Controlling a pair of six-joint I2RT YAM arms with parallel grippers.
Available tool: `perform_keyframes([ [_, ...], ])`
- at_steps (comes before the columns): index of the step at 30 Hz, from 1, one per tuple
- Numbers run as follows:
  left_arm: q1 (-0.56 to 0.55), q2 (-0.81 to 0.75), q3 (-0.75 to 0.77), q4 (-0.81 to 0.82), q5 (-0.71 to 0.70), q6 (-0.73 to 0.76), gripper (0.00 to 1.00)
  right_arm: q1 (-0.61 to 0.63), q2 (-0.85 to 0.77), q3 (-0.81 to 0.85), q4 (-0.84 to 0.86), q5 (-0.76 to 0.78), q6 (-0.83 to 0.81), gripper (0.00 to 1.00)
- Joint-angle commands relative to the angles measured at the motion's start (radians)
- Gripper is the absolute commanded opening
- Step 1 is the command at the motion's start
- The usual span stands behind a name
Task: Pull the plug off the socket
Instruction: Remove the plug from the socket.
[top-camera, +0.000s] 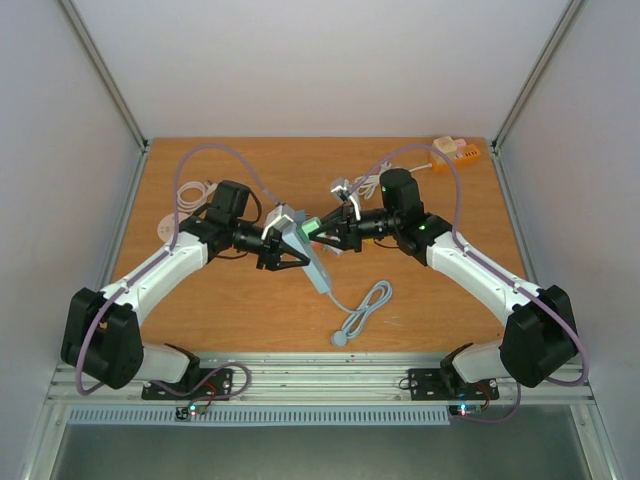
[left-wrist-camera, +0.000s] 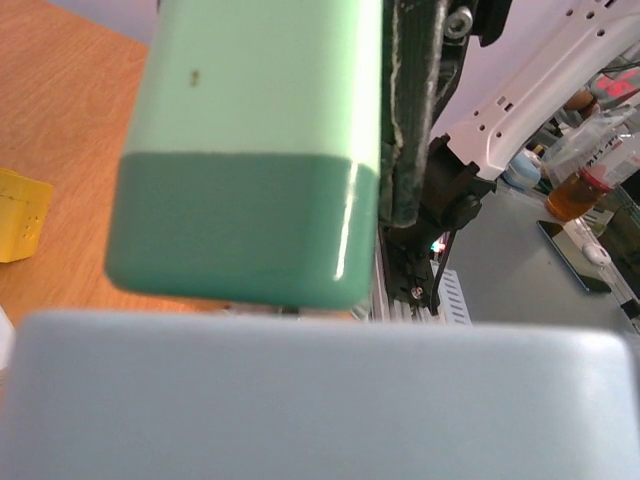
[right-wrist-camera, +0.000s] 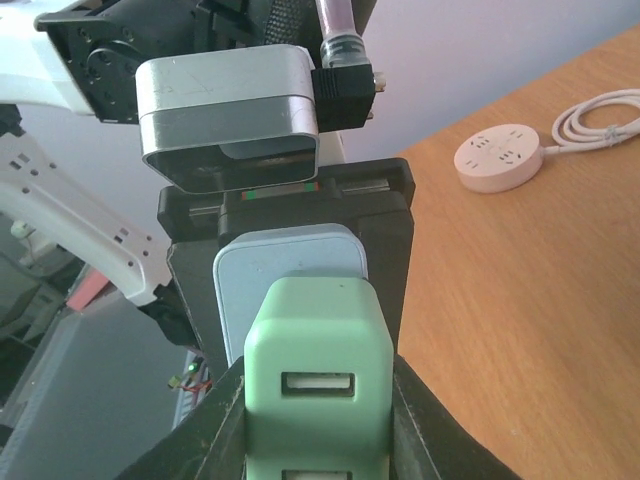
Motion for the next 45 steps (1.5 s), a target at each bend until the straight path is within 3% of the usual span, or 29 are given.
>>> perform_keyframes([
  [1,0.0,0.001,0.037,-0.113,0.003,0.144,0.0,-0.04,-0.006,0.03,-0.048,0.006,0.004,0.01],
  [16,0.065,-0.031,-0.017,0.109,-0.007,-0.057,0.01,-0.055,0.003,-0.002,0.009,0.017,0.037,0.01],
  [24,0.068,-0.016,-0.016,0.121,-0.038,-0.084,0.0,-0.056,0.002,-0.018,0.031,0.064,0.042,0.01],
  [29,0.069,-0.001,0.01,0.034,-0.026,-0.029,0.0,-0.055,0.0,-0.015,0.019,0.114,0.035,0.01],
  [45,0.071,0.099,0.203,-0.463,-0.035,0.365,0.01,-0.057,0.124,0.115,-0.177,0.535,-0.014,0.01],
])
